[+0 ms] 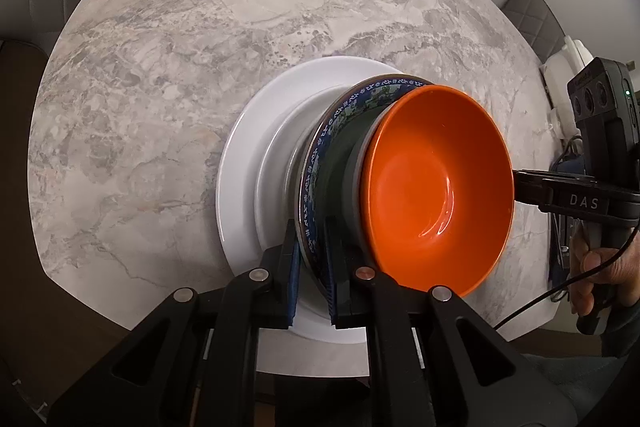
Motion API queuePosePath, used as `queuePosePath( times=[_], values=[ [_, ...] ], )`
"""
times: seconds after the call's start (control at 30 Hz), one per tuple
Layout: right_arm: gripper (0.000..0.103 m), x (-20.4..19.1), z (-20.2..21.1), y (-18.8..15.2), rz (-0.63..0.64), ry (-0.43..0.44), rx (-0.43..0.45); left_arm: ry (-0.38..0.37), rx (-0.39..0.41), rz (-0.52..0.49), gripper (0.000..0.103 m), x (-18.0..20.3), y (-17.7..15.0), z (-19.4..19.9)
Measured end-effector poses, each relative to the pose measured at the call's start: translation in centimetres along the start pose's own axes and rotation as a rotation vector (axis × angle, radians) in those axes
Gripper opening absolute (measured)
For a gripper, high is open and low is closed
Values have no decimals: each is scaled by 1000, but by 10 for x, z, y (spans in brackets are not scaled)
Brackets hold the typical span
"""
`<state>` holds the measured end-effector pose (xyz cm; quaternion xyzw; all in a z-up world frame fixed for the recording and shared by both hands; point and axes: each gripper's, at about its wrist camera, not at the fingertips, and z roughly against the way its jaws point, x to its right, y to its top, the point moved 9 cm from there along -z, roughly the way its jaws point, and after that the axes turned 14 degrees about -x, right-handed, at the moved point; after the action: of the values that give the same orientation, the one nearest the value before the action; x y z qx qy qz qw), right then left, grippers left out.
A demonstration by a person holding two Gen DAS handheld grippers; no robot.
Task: Organize plates and bowls
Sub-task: 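Carry the nested bowls over the white plate stack and lower them onto it, then open both grippers and lift them away from the bowl stack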
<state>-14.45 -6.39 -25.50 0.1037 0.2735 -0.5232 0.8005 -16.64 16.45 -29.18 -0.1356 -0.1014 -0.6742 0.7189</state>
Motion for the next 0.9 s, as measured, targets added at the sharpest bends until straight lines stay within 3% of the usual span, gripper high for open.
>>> queuePosePath(
  times=[0.5, 0.7, 0.87, 0.9],
  values=[
    [10, 7, -6, 2, -2, -2, 5, 15, 19, 18, 9, 3, 5, -4],
    [10, 7, -5, 2, -2, 2, 16, 23, 49, 15, 14, 3, -1, -1],
    [10, 7, 0, -1, -2, -5, 32, 31, 81, 33, 38, -4, -11, 12],
    [15, 8, 1, -2, -2, -10, 39, 33, 90, 37, 43, -6, -14, 16]
  ],
)
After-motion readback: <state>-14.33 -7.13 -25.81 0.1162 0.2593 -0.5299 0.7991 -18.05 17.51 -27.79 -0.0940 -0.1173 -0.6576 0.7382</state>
